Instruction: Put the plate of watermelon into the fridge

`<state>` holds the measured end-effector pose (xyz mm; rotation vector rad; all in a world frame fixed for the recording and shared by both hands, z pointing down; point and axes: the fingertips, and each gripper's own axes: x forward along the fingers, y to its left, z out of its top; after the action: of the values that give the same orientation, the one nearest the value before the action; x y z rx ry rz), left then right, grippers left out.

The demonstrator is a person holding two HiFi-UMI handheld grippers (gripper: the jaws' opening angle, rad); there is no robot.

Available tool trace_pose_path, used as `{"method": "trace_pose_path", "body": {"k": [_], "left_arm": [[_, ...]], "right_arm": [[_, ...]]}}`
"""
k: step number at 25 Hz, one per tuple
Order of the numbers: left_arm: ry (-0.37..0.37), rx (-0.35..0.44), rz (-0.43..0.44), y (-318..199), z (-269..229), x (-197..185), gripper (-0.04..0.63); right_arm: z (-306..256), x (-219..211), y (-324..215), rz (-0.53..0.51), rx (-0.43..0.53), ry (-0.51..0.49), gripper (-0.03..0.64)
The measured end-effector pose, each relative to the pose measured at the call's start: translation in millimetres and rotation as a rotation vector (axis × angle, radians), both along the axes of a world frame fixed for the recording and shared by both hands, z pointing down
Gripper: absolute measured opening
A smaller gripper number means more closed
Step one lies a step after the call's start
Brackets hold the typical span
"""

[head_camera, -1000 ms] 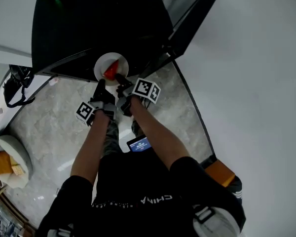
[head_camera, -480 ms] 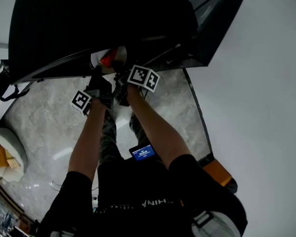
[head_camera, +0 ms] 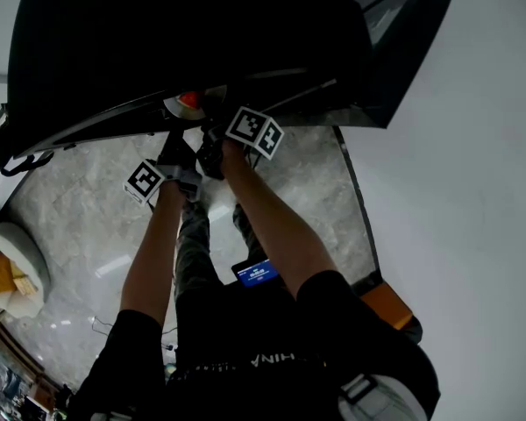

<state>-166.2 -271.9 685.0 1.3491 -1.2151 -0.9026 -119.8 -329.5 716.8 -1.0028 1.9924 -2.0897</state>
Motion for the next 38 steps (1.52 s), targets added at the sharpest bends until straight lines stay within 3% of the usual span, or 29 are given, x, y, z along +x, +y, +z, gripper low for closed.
{"method": "trace_pose_path", "body": {"k": [3,6,9,14,21,25,28,34,38], "left_arm": [[-0.074,-0.005,0.097,7,2,15,0.025],[-0.238,-0.059,0.233,8,13,27,0.023],[-0.382,-0.023,0.347,-4,9,41,0.023],[-0.438,0.020,0.366,-22,4,48,0.018],[-0.533,0.004,0.477,-11,9,59,0.014],[-0.567,0.003,0.484,-18,13,58,0.014],[-0.670,0.009,0.522,-25,13,60,0.014],[-0.947,0.049,0.561,-31,11,59,0.014],[-1.021,0.052,0.533,-37,7,56,0.012]], "right_arm": [[1,-1,-4,0.009,-0.001,-0.003,0.030],[0,-2,-4,0.023,-0.015,-0.018,0.029],[-1,-2,-5,0.023,-0.022,-0.026,0.030],[0,-2,-4,-0.032,-0.012,-0.004,0.031],[-2,-2,-5,-0.069,-0.015,0.001,0.031],[0,-4,-4,-0.087,-0.012,0.012,0.031],[0,-3,-4,-0.114,-0.012,0.020,0.031],[-7,-1,-9,-0.136,0.022,0.050,0.038],[-12,1,-13,-0.145,0.092,0.091,0.099]]}}
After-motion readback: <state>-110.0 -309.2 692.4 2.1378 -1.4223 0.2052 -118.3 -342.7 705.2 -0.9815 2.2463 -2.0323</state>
